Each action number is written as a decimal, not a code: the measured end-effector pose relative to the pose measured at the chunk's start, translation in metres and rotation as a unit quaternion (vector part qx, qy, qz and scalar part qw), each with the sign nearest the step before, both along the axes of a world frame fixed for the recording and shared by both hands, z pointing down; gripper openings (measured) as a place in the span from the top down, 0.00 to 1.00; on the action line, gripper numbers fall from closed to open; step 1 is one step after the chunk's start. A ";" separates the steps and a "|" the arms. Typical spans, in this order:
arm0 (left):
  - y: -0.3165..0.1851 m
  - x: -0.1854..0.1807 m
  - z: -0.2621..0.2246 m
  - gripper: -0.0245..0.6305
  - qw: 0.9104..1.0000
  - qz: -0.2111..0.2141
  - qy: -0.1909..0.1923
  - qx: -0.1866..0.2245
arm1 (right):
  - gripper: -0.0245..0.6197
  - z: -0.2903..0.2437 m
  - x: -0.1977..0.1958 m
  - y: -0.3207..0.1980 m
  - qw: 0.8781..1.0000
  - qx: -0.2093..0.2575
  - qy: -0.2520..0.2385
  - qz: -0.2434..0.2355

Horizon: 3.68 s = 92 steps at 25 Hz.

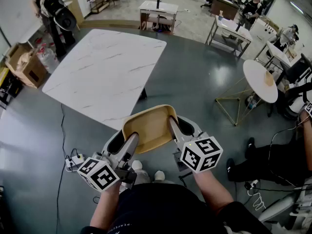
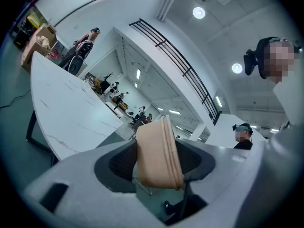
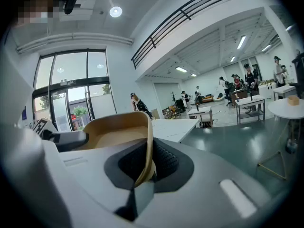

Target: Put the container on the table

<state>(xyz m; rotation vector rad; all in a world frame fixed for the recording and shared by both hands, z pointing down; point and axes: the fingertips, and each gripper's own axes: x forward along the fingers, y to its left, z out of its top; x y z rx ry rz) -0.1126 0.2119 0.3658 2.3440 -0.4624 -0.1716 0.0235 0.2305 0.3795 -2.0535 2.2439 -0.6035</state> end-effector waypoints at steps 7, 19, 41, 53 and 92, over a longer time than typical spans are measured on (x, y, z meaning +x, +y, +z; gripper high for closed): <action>0.003 0.006 0.001 0.61 1.000 0.005 -0.003 0.000 | 0.93 0.003 0.006 0.004 1.000 0.000 -0.015 0.006; 0.013 0.031 0.006 0.62 1.000 0.009 -0.019 0.008 | 0.93 0.007 0.028 0.016 1.000 -0.006 -0.015 0.004; -0.003 0.042 0.019 0.62 0.999 -0.016 -0.030 0.008 | 0.93 0.022 0.041 -0.004 1.000 -0.010 -0.017 -0.018; -0.064 0.066 0.014 0.62 0.999 -0.013 -0.029 0.008 | 0.93 0.019 0.063 -0.061 0.999 -0.020 -0.018 -0.017; -0.262 0.043 0.029 0.62 0.998 -0.049 -0.049 -0.001 | 0.93 0.026 0.042 -0.273 0.997 -0.045 -0.007 -0.056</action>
